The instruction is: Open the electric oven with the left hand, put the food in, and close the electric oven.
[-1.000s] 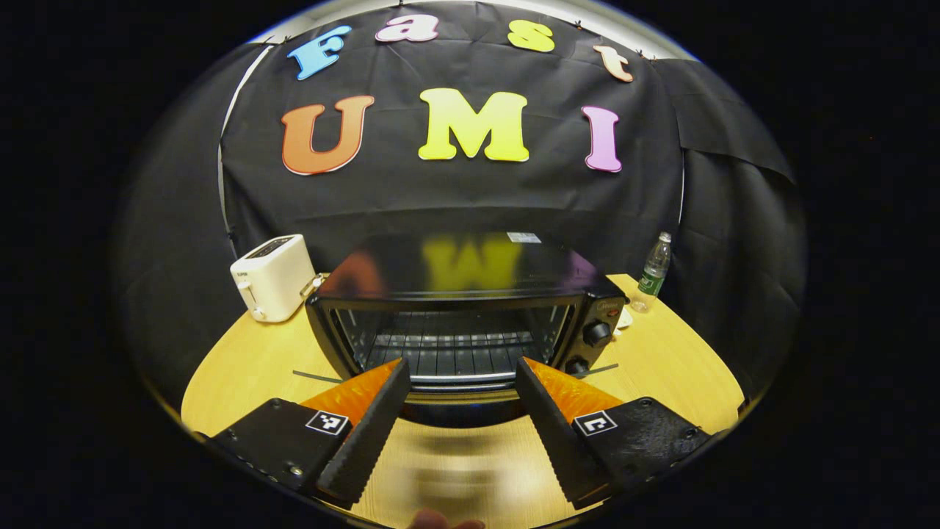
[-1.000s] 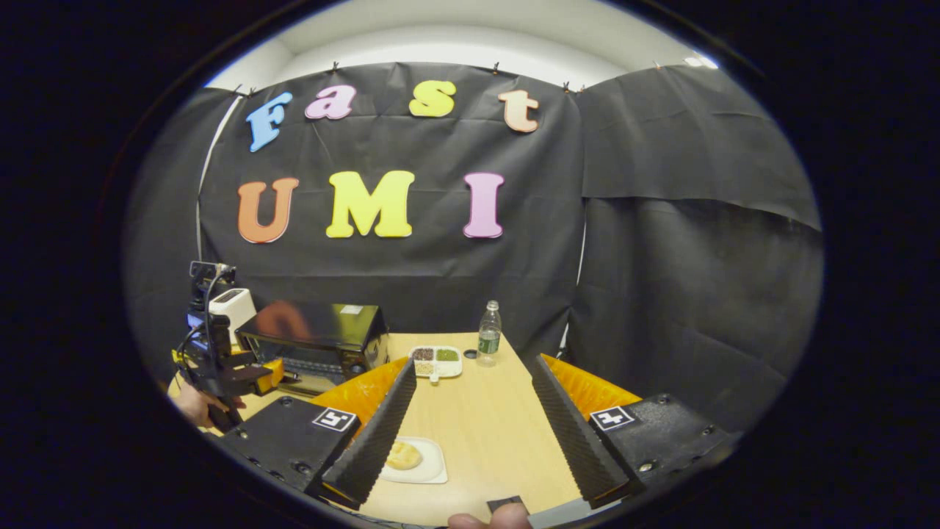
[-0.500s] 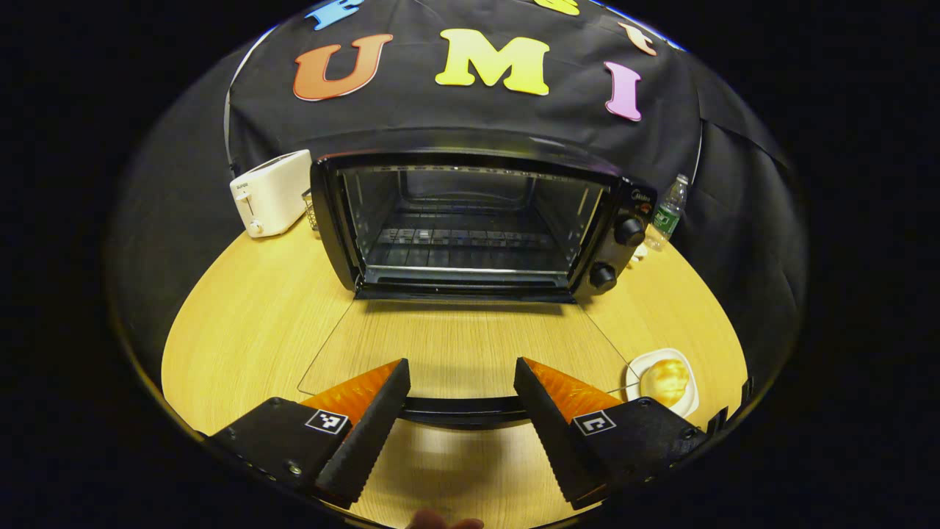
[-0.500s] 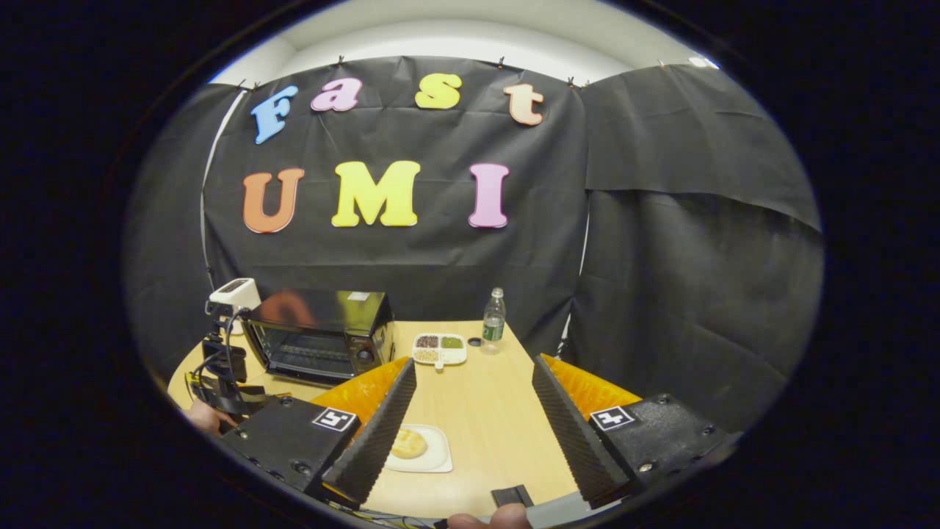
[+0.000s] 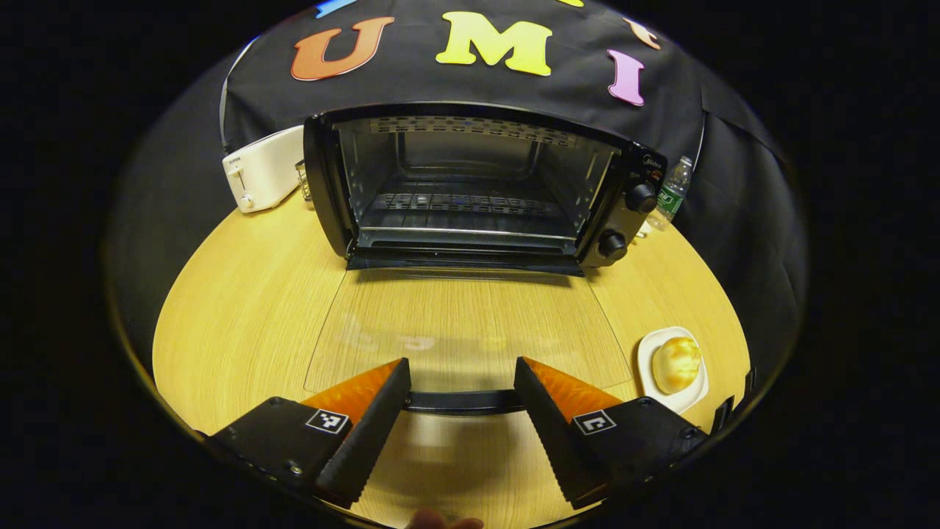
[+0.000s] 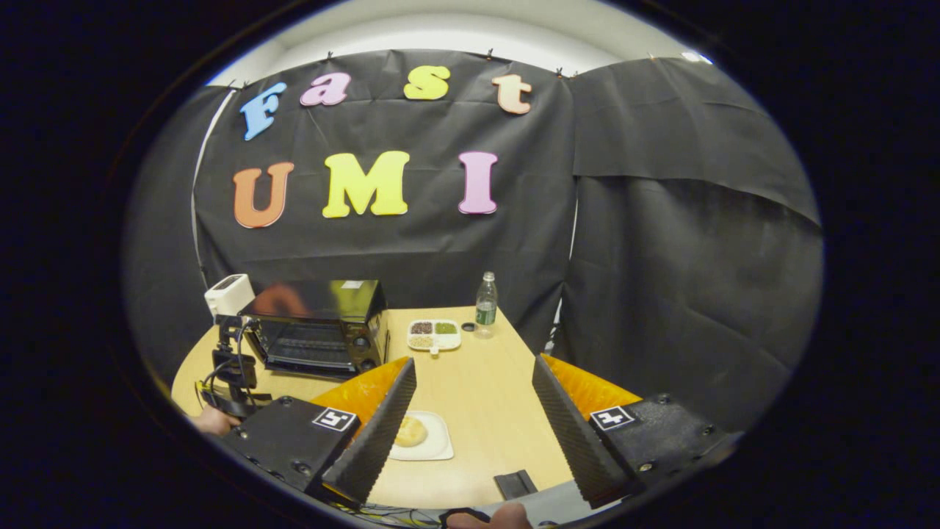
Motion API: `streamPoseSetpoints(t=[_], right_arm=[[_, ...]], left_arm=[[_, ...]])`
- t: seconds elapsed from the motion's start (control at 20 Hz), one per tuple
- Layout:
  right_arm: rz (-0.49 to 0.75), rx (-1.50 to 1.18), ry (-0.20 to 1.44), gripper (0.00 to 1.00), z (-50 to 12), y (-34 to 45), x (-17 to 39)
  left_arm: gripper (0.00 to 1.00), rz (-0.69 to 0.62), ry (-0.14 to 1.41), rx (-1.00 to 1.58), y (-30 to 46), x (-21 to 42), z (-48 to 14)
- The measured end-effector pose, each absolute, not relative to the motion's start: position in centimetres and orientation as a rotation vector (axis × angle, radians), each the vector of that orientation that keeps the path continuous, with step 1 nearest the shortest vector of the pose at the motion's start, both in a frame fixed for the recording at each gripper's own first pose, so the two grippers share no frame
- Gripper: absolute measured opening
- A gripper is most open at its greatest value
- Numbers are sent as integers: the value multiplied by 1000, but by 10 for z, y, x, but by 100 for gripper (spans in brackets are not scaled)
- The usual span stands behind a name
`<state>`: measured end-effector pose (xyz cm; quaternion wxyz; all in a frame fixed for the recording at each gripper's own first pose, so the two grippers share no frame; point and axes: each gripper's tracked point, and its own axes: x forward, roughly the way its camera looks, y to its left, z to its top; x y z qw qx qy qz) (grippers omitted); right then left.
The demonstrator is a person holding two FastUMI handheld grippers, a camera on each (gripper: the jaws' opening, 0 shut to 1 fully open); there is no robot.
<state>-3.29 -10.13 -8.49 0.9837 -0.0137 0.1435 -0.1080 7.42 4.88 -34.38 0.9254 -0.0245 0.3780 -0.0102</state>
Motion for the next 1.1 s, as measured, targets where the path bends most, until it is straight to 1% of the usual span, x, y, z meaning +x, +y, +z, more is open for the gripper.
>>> streamPoseSetpoints(t=[0.05,0.1,0.15,0.2,0.4,0.7,0.95,1.1], right_arm=[[-221,-22,287,98,-85,-101,-35],[-223,-18,289,98,-87,-100,-38],[-223,-13,294,98,-88,-98,-41],[-220,-9,297,98,-91,-95,-44],[-197,25,310,99,-102,-82,-53],[-137,36,385,98,-139,-62,-57],[-86,12,450,98,-179,-49,-41],[-38,-3,501,98,-208,-41,-23]], left_arm=[[86,-22,777,-51,51,70,-343],[95,-23,773,-52,53,66,-341],[84,-22,770,-54,57,62,-338],[93,-22,764,-58,62,57,-334],[93,-32,680,-80,79,39,-308],[94,-3,581,-105,104,-10,-259],[94,31,496,-88,120,-42,-210],[93,80,449,-83,125,-51,-177]])
